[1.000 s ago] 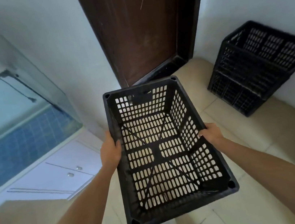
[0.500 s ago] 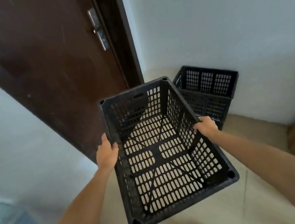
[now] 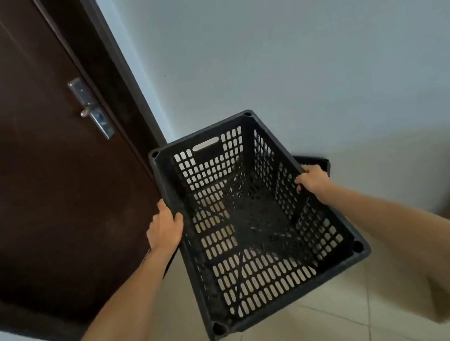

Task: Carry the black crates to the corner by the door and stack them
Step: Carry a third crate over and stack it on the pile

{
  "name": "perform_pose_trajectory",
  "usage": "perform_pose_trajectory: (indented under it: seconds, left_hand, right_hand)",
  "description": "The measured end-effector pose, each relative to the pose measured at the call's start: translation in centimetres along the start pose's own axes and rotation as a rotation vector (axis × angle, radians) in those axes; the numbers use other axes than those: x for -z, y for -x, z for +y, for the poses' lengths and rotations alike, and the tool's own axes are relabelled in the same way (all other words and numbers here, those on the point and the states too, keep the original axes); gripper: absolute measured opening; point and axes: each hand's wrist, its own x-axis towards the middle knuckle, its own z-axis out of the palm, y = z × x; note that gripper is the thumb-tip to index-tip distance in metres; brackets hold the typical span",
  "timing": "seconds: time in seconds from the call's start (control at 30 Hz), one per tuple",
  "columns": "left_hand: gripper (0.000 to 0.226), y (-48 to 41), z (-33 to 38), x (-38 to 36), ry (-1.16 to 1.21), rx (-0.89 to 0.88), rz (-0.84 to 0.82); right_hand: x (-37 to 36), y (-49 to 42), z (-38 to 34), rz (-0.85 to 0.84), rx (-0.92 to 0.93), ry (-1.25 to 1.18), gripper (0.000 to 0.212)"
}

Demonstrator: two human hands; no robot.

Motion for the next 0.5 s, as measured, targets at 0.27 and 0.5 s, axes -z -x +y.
perform_pose_trajectory:
  seconds: [0.27, 0.5]
  left_hand:
    - [0.044, -12.3, 5.5, -5.6, -0.012, 0.014, -0.051]
    - [0.044, -23.1, 8.6, -8.6, -0.013, 0.047, -0.125]
  right_hand:
    - [1.5, -14.2, -3.7, -0.041, -0.005, 0.097, 0.023]
    - [-0.5, -24.5, -6.6, -0.042, -0.037, 0.123, 0.019]
